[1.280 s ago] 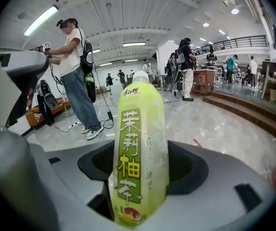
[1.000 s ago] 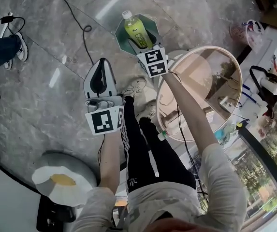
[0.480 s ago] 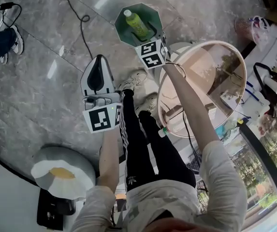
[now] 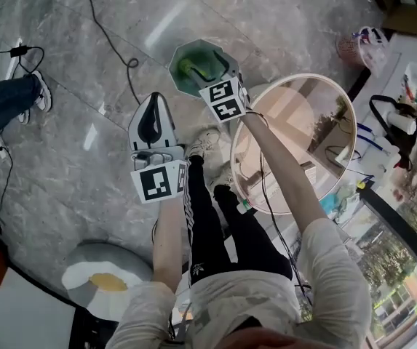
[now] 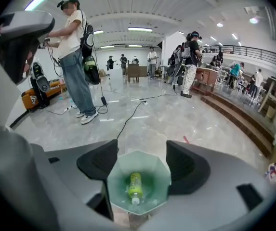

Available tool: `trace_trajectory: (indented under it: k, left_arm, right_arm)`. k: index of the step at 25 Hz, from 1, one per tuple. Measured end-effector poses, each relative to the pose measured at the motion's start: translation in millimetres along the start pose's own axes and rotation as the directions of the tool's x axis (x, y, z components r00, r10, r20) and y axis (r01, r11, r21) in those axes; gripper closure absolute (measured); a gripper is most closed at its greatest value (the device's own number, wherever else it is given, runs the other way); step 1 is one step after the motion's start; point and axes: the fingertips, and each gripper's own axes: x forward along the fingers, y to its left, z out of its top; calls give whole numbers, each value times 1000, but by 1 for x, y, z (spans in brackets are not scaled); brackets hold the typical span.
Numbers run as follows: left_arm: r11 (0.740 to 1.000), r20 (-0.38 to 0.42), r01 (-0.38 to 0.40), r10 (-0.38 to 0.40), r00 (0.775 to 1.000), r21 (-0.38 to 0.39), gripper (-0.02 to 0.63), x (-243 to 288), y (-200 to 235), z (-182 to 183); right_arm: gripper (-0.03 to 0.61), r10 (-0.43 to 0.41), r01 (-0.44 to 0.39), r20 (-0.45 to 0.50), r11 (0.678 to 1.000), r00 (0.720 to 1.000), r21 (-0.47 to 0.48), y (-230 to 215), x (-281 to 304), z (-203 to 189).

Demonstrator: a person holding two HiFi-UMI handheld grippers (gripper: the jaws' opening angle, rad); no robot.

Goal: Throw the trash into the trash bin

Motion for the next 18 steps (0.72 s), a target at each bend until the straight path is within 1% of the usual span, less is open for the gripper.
trace_trajectory:
  k: [3, 5, 7, 8, 9, 10, 11, 12, 13, 15, 18]
  left_arm:
    - [1000, 43, 29, -29, 999, 3, 601, 10, -18, 50]
    - [998, 74, 59, -59, 996, 7, 601, 16, -36, 93]
    - [994, 127, 106, -109, 986, 31, 601, 24, -59, 144]
    - [990, 163, 132, -139, 977, 51, 601, 28, -73, 172]
    - [985, 200, 157, -168, 965, 70, 601, 31, -88, 200]
    - [981, 232, 177, -192, 954, 84, 601, 31, -103, 227]
    - [977, 255, 193, -210, 944, 91, 601, 28, -118, 251]
    - [973, 274, 209, -227, 934, 95, 601, 22, -132, 273]
    - [969, 291, 227, -246, 924, 99, 601, 16, -146, 292]
    - [954, 326, 275, -300, 896, 121, 601, 5, -178, 328]
    - [914, 365, 366, -405, 838, 175, 601, -13, -229, 375]
  right_arm:
    - [275, -7, 4, 71, 999, 997, 45, -12, -48, 55]
    - [275, 9, -13, 130, 999, 991, 33, -16, -92, 98]
    - [275, 27, -29, 223, 1000, 975, 3, -21, -145, 153]
    - [276, 20, -21, 277, 1000, 961, 1, -28, -173, 183]
    - [278, -6, 2, 332, 1000, 943, 14, -39, -204, 212]
    - [310, -49, 36, 383, 999, 923, 39, -50, -237, 239]
    - [421, -103, 80, 425, 994, 899, 72, -60, -271, 262]
    - [513, -158, 126, 459, 987, 874, 100, -68, -305, 282]
    - [554, -205, 167, 489, 978, 848, 122, -74, -339, 300]
    - [563, -277, 229, 551, 961, 787, 156, -83, -404, 330]
    - [563, -382, 314, 630, 923, 676, 222, -93, -500, 356]
